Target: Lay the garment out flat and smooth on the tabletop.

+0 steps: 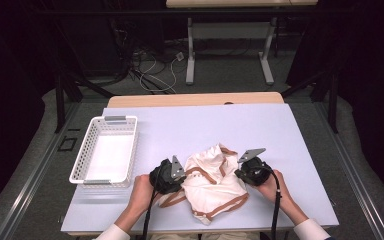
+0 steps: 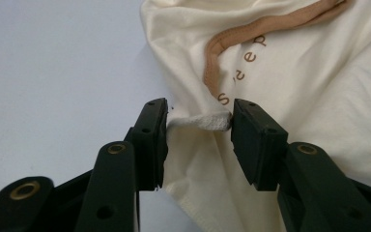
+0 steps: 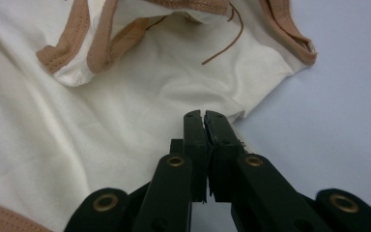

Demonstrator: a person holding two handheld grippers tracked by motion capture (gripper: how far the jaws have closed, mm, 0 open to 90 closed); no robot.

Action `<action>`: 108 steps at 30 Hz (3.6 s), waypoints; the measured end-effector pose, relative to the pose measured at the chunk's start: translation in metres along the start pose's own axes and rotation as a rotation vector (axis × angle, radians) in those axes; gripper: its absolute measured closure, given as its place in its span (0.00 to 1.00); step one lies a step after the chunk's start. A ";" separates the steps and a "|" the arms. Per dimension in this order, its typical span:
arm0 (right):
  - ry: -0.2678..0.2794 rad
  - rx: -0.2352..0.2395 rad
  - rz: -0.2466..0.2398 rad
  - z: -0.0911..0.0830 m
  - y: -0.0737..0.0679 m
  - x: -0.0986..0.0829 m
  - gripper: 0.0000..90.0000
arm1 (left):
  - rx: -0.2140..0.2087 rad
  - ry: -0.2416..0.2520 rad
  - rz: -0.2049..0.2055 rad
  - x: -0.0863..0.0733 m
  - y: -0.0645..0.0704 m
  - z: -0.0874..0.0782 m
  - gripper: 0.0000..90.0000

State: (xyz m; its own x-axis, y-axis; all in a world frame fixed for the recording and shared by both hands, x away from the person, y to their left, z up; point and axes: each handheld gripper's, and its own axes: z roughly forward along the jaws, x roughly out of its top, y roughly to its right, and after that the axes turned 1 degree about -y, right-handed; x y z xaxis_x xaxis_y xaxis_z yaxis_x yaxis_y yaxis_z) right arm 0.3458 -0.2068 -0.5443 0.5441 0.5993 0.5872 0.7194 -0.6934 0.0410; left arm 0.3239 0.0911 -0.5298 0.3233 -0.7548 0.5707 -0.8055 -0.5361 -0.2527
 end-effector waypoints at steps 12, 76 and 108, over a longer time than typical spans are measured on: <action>-0.004 0.000 -0.012 -0.002 0.001 0.000 0.98 | 0.032 -0.011 -0.040 0.000 -0.011 0.009 0.92; 0.047 0.033 0.004 -0.018 0.000 0.005 0.50 | -0.081 0.059 -0.091 0.020 0.010 0.008 0.21; 0.036 0.015 -0.009 -0.014 0.003 0.002 0.52 | -0.110 0.038 0.073 0.047 0.029 0.042 0.87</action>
State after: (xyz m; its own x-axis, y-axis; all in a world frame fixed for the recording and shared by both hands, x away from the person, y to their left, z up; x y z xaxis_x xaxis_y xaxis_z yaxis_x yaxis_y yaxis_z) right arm 0.3427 -0.2134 -0.5320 0.5218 0.5908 0.6154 0.7311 -0.6814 0.0343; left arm 0.3367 0.0244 -0.5437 0.2445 -0.7742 0.5838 -0.8764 -0.4340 -0.2085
